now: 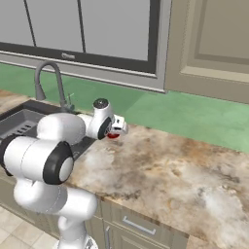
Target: Clear the mugs and bowl far away from the sink.
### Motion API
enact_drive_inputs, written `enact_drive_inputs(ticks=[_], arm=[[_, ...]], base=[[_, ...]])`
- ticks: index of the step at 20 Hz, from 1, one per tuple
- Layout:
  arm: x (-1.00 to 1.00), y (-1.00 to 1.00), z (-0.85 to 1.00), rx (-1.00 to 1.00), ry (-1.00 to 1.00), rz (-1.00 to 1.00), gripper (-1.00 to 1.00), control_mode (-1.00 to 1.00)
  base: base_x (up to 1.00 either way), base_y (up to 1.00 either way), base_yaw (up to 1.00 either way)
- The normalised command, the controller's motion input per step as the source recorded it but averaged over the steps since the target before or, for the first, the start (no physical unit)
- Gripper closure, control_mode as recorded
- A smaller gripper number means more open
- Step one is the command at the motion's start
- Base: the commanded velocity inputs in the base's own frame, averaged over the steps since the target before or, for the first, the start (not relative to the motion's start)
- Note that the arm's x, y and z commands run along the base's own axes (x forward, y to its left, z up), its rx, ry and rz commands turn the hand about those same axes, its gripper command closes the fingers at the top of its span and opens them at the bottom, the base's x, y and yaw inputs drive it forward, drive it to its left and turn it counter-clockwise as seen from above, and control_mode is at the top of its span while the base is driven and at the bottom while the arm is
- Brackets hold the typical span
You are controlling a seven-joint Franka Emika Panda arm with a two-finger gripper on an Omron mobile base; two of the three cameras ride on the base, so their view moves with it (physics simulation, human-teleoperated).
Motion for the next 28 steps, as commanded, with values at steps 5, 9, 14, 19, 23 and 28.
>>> enact_drive_inputs(ticks=[5,9,14,19,23,28], arm=[[-0.01,0.04,1.0,-0.1,0.17,-0.05,1.0,-1.0],[0.0,0.1,1.0,-0.01,0.14,-0.02,1.0,-1.0],[-0.39,0.0,0.81,0.02,0.02,0.0,1.0,-1.0],[-0.65,0.0,0.23,0.05,-0.07,0.0,1.0,-1.0],[-0.61,0.0,-0.11,0.02,-0.22,0.0,1.0,-1.0],[-0.39,0.0,-0.03,0.05,-0.15,0.0,1.0,-1.0]], base=[[0.0,0.0,0.0],[0.0,0.0,0.0],[0.0,0.0,0.0],[0.0,0.0,0.0],[0.0,0.0,0.0],[0.0,0.0,0.0]])
